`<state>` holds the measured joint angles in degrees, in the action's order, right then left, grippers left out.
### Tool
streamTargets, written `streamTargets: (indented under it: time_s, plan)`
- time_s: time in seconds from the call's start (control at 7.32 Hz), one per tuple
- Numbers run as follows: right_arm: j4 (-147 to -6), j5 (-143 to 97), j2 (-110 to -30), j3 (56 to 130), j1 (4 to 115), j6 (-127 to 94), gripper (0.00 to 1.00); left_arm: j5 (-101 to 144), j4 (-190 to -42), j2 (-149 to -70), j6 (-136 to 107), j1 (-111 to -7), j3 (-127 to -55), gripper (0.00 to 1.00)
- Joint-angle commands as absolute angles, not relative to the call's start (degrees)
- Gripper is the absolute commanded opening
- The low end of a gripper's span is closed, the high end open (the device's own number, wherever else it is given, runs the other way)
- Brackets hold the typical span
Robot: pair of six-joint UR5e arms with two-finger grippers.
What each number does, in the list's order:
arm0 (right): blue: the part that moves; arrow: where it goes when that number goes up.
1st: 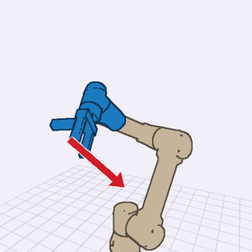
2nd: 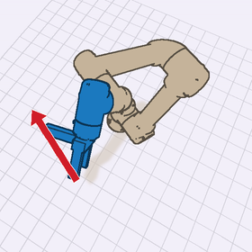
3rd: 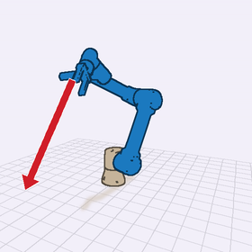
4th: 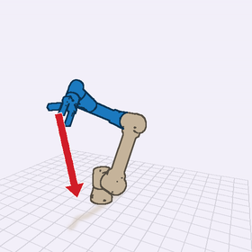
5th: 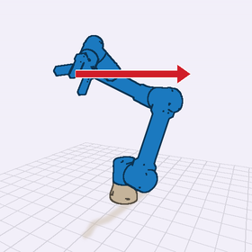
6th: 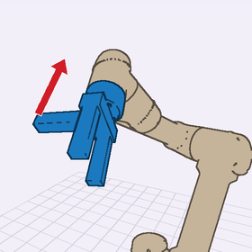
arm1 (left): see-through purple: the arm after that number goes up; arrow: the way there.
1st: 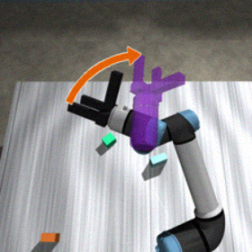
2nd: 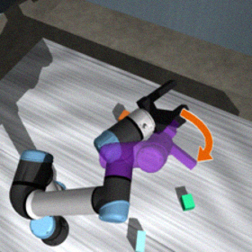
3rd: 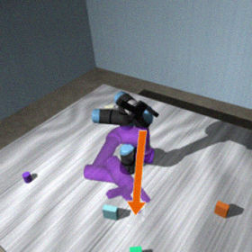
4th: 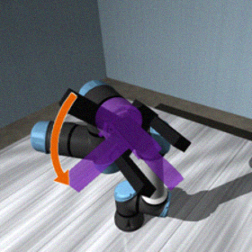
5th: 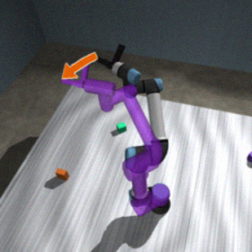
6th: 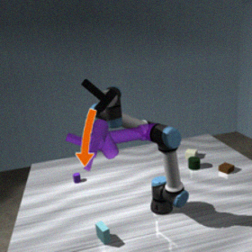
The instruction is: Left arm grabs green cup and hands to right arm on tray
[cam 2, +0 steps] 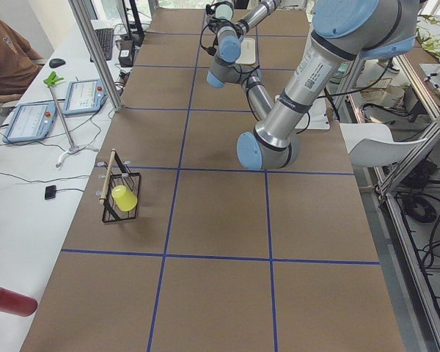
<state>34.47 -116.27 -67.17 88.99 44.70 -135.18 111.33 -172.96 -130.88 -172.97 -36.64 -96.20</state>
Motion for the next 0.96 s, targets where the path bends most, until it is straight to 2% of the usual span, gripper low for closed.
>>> streamTargets:
  time_s: [0.0,0.27,0.41,0.82]
  plan:
    - [33.9,-116.5,-69.3,85.8,47.4,-133.0,0.00,115.6,-169.9,-127.5,-164.4,-40.8,-97.2,1.00]
    - [30.9,-120.1,-70.6,79.1,49.9,-122.0,0.00,121.4,-156.3,-126.1,-143.4,-44.4,-97.4,1.00]
    - [27.2,-122.8,-71.9,79.2,51.3,-118.3,0.00,123.4,-155.2,-122.7,-137.6,-46.6,-97.3,1.00]
    - [8.7,-144.1,-73.9,80.1,67.4,-106.7,0.00,130.6,-149.2,-114.9,-121.5,-55.1,-97.0,1.00]
